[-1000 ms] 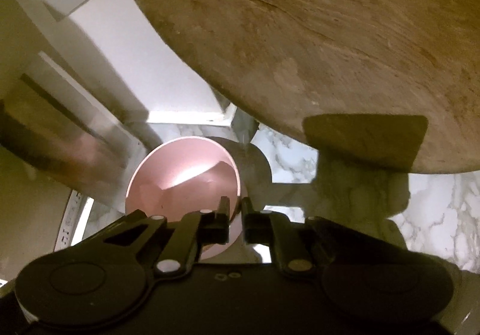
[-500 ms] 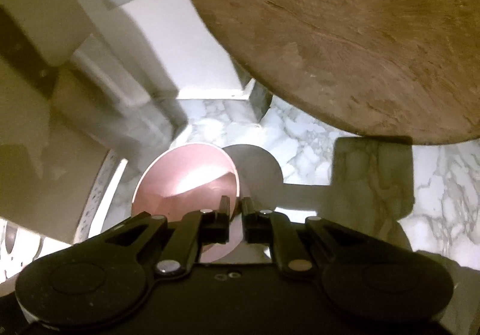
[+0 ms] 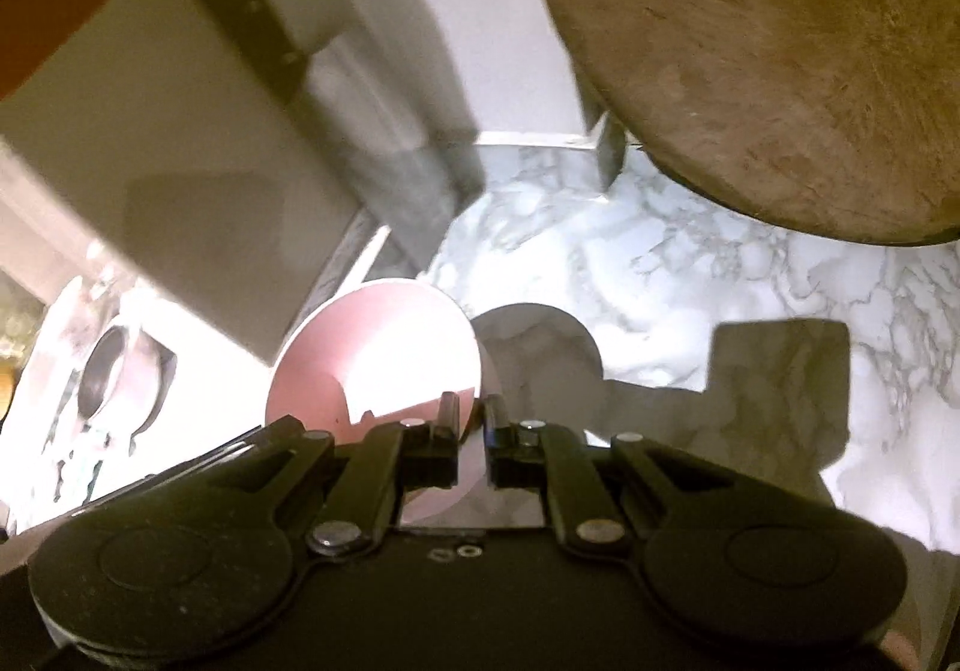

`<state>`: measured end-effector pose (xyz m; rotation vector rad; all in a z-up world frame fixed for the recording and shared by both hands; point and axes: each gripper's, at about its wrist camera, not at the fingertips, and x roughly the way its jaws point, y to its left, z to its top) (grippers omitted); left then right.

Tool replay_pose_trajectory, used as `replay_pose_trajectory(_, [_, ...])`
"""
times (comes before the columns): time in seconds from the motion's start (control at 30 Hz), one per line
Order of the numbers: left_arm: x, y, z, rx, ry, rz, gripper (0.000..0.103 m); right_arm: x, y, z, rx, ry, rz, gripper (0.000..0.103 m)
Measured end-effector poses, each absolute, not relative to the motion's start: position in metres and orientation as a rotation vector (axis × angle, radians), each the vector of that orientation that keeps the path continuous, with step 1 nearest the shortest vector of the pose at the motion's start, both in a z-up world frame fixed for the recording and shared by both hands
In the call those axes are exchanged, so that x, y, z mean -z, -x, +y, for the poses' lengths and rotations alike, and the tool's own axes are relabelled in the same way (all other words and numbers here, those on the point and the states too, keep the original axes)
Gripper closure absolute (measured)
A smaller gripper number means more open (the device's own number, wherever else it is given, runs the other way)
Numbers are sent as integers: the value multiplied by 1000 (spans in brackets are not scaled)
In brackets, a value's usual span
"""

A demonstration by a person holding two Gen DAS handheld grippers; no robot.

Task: Organize plates and bowls
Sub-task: 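Lift the pink bowl with both grippers and carry it away from the wall, then lower the pink bowl with both grippers toward the dish stack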

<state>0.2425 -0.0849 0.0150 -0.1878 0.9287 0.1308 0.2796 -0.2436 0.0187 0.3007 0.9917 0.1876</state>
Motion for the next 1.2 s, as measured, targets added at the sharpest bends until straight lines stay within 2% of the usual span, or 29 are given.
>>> replay_pose_trajectory(0.63, [-41, -127, -7, -237, 253, 897, 94, -45, -184, -162, -343, -215, 981, 96])
replay_pose_trajectory(1.2, [-34, -62, 50, -349, 278, 931, 94, -39, -132, -94, -468, -158, 1032, 95])
